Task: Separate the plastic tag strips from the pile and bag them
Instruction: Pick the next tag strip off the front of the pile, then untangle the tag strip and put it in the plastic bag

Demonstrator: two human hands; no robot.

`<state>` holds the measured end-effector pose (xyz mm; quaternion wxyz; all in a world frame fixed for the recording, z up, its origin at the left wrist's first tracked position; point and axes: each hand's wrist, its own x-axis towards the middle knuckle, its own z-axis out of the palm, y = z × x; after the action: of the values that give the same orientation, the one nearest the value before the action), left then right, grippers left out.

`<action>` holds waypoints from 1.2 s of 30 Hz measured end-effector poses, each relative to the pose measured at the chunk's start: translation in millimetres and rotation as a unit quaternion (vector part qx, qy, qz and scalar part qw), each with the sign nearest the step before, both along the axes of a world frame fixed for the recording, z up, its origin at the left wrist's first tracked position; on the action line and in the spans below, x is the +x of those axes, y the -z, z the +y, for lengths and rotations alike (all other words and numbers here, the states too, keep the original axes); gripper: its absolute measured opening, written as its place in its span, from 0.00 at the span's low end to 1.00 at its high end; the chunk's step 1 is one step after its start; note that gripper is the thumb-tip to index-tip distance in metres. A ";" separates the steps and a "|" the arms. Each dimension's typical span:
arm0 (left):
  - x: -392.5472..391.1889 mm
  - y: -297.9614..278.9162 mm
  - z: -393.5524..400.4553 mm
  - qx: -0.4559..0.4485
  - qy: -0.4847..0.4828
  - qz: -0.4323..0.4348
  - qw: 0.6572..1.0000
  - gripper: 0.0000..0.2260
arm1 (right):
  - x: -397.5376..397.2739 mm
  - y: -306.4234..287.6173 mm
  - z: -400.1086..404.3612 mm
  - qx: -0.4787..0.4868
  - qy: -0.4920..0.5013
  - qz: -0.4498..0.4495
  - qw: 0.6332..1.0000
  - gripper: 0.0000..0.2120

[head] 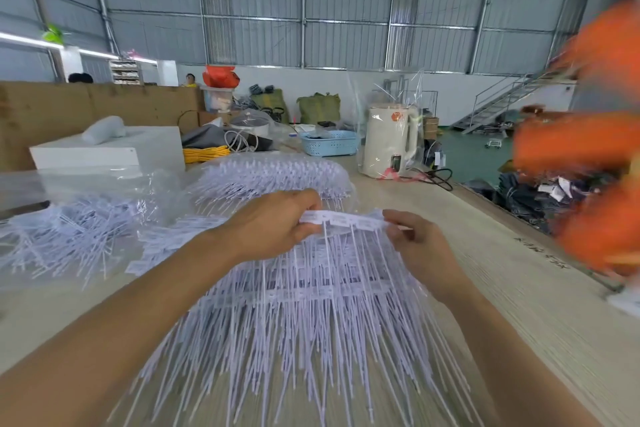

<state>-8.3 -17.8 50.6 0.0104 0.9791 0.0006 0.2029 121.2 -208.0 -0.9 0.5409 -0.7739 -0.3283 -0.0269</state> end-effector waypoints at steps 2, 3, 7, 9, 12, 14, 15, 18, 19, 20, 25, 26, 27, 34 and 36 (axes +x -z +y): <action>-4.1 -6.0 -2.1 -0.008 0.001 -0.007 1.000 0.09 | -1.4 -6.8 -1.0 0.013 -0.013 0.007 1.000 0.08; -4.8 -7.8 -3.8 0.003 -0.006 -0.004 1.000 0.09 | -1.0 -10.1 -1.3 0.011 -0.014 0.011 1.000 0.08; 1.8 -8.7 -8.9 0.014 -0.051 0.089 0.995 0.14 | 1.6 -28.4 -6.1 -0.064 -0.003 -0.020 0.998 0.03; 9.2 -7.0 -11.3 -0.017 -0.057 0.190 0.980 0.14 | 1.5 -39.5 -11.4 -0.089 -0.014 -0.025 0.996 0.05; 17.4 -6.6 -16.5 -0.099 -0.037 0.262 0.959 0.13 | 0.5 -48.3 -17.3 -0.050 -0.080 0.045 0.994 0.06; 21.7 -5.3 -24.1 -0.214 0.013 0.202 0.955 0.14 | -1.7 -47.1 -17.7 -0.003 -0.118 0.112 0.987 0.04; 23.9 -4.3 -30.2 -0.279 0.037 0.156 0.947 0.12 | -3.3 -45.0 -15.7 0.024 -0.137 0.144 0.980 0.04; 32.7 -1.2 -43.8 -0.376 0.062 0.071 0.922 0.10 | -6.9 -36.1 -5.8 0.107 -0.181 0.249 0.945 0.05; 35.6 -0.1 -44.6 -0.361 0.056 0.066 0.929 0.13 | -7.3 -33.0 -2.7 0.129 -0.183 0.280 0.933 0.05; 38.1 0.7 -44.1 -0.337 0.043 0.071 0.938 0.15 | -7.5 -30.1 -0.6 0.142 -0.183 0.304 0.924 0.05; 44.0 0.0 -45.9 -0.280 0.001 0.125 0.952 0.16 | -5.4 -17.3 1.6 0.125 -0.190 0.355 0.907 0.09; 45.4 -0.7 -48.1 -0.271 -0.004 0.128 0.954 0.15 | -4.5 -16.0 0.4 0.107 -0.192 0.357 0.908 0.08; 47.2 -1.6 -50.4 -0.256 -0.009 0.129 0.958 0.16 | -3.2 -14.2 -1.5 0.082 -0.193 0.353 0.912 0.08; 58.7 -15.9 -64.3 -0.166 -0.079 0.128 0.975 0.13 | -4.4 -8.7 -0.4 0.043 -0.162 0.165 0.972 0.11; 59.9 -19.3 -60.6 -0.225 -0.062 0.139 0.962 0.11 | -4.5 -6.4 1.1 0.026 -0.131 0.078 0.988 0.10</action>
<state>51.6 -78.4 69.9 0.2173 0.9682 0.1085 0.0597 116.8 -207.0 5.6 0.5834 -0.7099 -0.3826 0.0964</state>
